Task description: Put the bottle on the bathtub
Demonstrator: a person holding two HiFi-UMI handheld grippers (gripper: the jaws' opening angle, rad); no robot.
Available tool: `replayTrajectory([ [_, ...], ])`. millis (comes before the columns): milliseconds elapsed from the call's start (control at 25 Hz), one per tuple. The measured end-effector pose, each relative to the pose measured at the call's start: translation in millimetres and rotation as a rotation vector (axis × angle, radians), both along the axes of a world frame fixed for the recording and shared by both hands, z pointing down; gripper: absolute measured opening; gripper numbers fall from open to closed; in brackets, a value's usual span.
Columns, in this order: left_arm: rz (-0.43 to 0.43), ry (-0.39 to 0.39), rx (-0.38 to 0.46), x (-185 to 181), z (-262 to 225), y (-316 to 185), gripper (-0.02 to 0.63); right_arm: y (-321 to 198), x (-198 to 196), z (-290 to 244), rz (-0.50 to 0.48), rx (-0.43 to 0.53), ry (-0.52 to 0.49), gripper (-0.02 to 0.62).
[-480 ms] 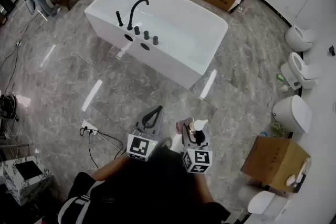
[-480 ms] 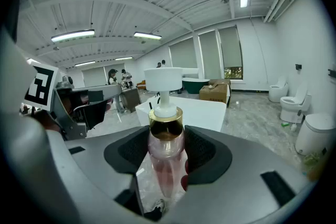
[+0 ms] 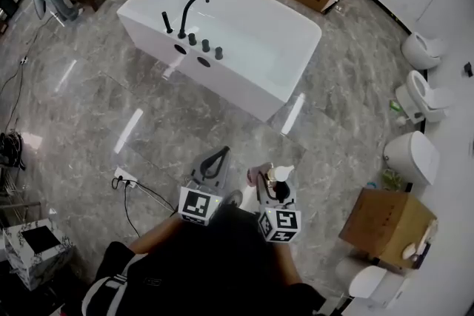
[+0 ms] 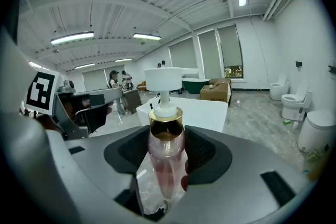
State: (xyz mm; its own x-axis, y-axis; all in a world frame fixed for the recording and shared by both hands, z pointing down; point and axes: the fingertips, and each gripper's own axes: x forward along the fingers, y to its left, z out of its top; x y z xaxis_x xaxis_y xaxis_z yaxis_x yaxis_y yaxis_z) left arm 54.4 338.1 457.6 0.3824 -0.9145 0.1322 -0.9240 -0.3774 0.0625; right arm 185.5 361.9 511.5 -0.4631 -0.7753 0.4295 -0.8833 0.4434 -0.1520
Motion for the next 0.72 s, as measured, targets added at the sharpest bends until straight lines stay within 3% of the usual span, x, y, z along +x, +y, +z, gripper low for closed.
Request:
replayTrajectory([
  [720,0.034,0.029,0.015,-54,3,-16,0.015,-14,-50,3,0.067,0.004,-0.011,0.209],
])
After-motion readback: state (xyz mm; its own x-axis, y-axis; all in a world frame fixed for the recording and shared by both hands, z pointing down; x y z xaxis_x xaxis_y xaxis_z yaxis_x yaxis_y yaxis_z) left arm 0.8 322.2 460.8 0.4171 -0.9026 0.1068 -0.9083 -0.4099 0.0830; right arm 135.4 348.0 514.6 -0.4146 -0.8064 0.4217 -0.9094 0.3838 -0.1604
